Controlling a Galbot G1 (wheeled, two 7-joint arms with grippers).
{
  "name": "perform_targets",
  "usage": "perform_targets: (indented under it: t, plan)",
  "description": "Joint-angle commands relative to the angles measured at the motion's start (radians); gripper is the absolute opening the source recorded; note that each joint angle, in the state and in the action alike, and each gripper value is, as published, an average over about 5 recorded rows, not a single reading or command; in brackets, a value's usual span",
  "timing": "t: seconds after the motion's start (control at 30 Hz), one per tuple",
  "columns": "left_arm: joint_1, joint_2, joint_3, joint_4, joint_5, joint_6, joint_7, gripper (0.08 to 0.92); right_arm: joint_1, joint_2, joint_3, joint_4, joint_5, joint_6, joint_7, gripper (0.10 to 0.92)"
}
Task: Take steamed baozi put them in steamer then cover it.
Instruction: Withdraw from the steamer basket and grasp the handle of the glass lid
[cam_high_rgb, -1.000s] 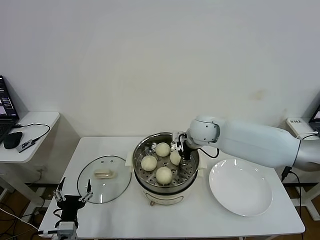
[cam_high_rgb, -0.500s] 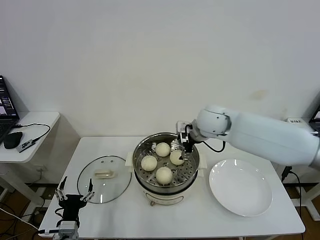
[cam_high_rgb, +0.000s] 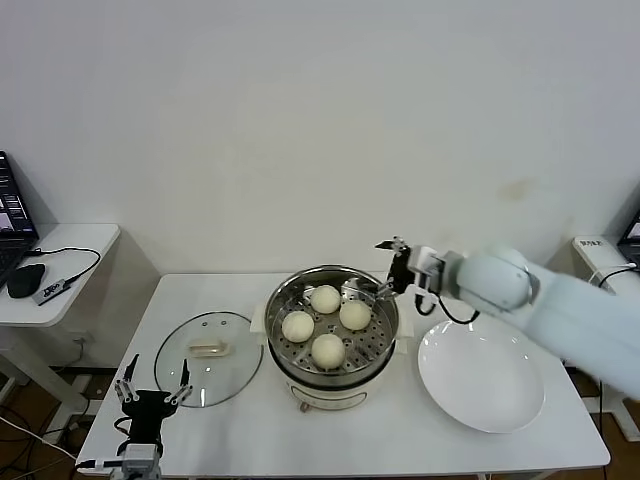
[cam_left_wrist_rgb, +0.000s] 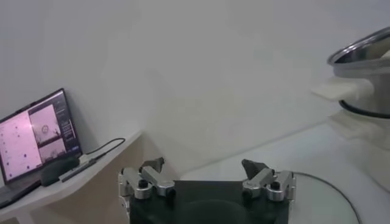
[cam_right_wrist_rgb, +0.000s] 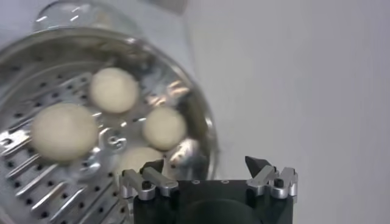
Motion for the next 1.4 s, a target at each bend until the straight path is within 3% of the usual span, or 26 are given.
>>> perform_targets:
  t: [0.03,0.3,0.43,0.6,0.97,1.4]
  plan:
    - [0.001,0.002,0.004,0.011,0.008,-0.018,0.002,0.823,-1.083,0.127,1.086,0.062,-0.157,0.401,0.223,0.823]
    - [-0.021,0.009,0.017,0.054,0.052,-0.032,-0.002,0.823,-1.313,0.560,1.437,0.051,-0.228,0.541,0.047,0.823]
    - [-0.032,0.025,0.020,0.086,0.165,-0.049,-0.011,0.823,-1.387,0.684,1.527,0.045,-0.227,0.547,-0.035,0.823]
    - [-0.043,0.072,-0.002,0.155,0.359,-0.096,-0.024,0.823,-1.469,0.750,1.606,0.059,-0.210,0.495,-0.106,0.823]
    - [-0.110,0.212,-0.064,0.331,0.959,-0.274,0.033,0.823,-1.538,0.845,1.639,0.082,-0.251,0.482,-0.065,0.823]
    - [-0.378,0.230,0.084,0.486,1.067,-0.255,0.049,0.823,-1.541,0.918,1.637,0.068,-0.304,0.502,-0.055,0.823]
